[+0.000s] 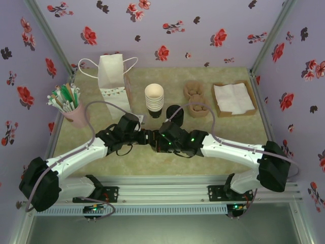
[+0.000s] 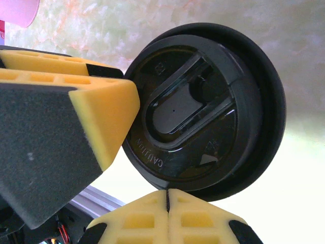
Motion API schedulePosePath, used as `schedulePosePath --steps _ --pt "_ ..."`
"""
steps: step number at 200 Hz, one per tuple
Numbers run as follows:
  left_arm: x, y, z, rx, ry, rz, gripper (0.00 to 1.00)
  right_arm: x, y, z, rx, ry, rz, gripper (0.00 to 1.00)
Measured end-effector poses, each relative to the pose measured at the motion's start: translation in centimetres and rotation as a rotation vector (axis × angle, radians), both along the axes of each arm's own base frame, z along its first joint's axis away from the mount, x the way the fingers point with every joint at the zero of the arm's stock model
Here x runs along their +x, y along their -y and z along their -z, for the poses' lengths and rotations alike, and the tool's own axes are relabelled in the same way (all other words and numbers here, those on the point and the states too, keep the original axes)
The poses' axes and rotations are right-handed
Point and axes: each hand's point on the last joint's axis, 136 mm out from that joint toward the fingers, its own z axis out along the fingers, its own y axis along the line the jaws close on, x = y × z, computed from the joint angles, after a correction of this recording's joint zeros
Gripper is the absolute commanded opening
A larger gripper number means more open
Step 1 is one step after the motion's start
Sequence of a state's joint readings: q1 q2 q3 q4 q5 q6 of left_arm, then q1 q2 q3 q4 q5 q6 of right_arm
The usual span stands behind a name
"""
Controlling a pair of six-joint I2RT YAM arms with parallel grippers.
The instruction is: Pack the takeout coffee
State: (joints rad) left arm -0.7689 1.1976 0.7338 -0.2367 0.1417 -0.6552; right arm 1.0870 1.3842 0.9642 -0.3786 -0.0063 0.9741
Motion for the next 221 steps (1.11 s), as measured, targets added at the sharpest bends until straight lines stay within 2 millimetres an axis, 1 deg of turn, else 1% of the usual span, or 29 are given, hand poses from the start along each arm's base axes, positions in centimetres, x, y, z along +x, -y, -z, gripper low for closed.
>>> schedulePosePath --steps 77,94,106,119,138,157,169,175,180,192,205,221 --pt "0.0 0.0 0.0 0.001 -0.001 0.000 0.39 -0.1 0.6 0.5 -0.043 0.002 -0.001 0.00" --pt "-0.2 -0.2 -0.1 0.002 -0.002 0.000 0.42 0.0 0.8 -0.2 -0.060 0.016 -0.005 0.00" --pt "-0.4 -0.3 -0.3 0.002 -0.005 -0.002 0.48 0.3 0.6 -1.2 -0.055 0.036 -0.008 0.04" --pt "-0.5 -0.4 -0.7 -0.003 -0.006 -0.006 0.55 0.6 0.5 -2.5 -0.047 0.063 -0.009 0.10" --pt "-0.5 -0.4 -2.2 -0.023 0.007 -0.011 0.67 1.0 0.9 -4.6 -0.038 0.111 -0.010 0.21" --pt "-0.5 -0.5 -4.5 -0.061 0.044 -0.016 0.79 1.1 1.8 -6.4 -0.035 0.152 -0.005 0.35" --pt "-0.5 -0.7 -6.1 -0.086 0.080 -0.019 0.85 1.1 2.4 -7.4 -0.037 0.175 0.001 0.43" --pt "-0.5 -0.9 -7.0 -0.099 0.098 -0.024 0.92 1.1 2.8 -7.9 -0.037 0.187 0.003 0.46" --pt "-0.6 -1.0 -7.5 -0.108 0.108 -0.029 0.95 1.1 3.0 -8.3 -0.041 0.199 0.000 0.48" --pt "-0.8 -1.6 -9.0 -0.131 0.142 -0.044 0.99 1.1 3.7 -9.1 -0.045 0.221 0.002 0.54" --pt "-1.1 -2.4 -10.5 -0.151 0.182 -0.057 0.99 1.1 4.5 -9.9 -0.056 0.243 0.007 0.63" --pt "-1.6 -3.5 -12.2 -0.177 0.234 -0.076 0.99 1.2 5.7 -10.8 -0.067 0.266 0.023 0.77"
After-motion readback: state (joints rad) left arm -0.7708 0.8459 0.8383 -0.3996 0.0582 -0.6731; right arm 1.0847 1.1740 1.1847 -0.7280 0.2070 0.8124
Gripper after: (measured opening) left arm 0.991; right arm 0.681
